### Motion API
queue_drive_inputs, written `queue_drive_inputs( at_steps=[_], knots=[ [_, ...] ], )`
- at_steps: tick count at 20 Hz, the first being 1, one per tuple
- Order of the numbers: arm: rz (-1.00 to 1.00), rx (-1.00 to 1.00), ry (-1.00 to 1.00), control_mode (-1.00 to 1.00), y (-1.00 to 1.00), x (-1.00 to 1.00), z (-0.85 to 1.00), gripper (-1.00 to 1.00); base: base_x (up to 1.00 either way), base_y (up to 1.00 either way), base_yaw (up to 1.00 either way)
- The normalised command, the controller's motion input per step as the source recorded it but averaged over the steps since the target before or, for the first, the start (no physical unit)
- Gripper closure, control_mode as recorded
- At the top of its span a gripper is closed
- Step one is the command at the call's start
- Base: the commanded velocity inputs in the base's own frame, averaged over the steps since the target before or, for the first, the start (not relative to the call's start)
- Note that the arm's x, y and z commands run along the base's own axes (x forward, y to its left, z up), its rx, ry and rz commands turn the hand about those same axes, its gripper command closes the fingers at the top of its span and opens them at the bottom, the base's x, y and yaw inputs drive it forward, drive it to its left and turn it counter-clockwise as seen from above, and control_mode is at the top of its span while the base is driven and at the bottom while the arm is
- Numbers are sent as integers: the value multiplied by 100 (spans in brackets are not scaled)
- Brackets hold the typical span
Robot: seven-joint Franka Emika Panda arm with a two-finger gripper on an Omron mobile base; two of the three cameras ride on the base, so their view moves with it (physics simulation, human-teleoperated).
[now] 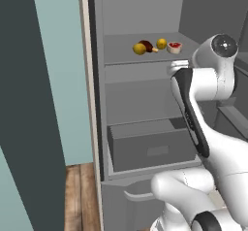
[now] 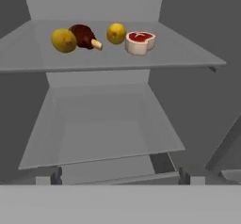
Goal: Place one lemon and one steak in each tupperware on the nearby counter, to pack two identical lunches.
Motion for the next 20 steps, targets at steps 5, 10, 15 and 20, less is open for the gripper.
queue_drive_inputs(
  at_steps=[5, 10, 15, 20],
  knots=[
    [-7, 9, -11, -100, -29, 2, 3, -100, 0, 0, 0],
    [-1, 2, -21, -100, -1, 1, 11, -100, 0, 0, 0],
    [-2, 0, -4, -100, -13, 2, 25, -100, 0, 0, 0],
    [-6, 0, 0, -100, -4, 19, 28, -100, 0, 0, 0]
  ],
)
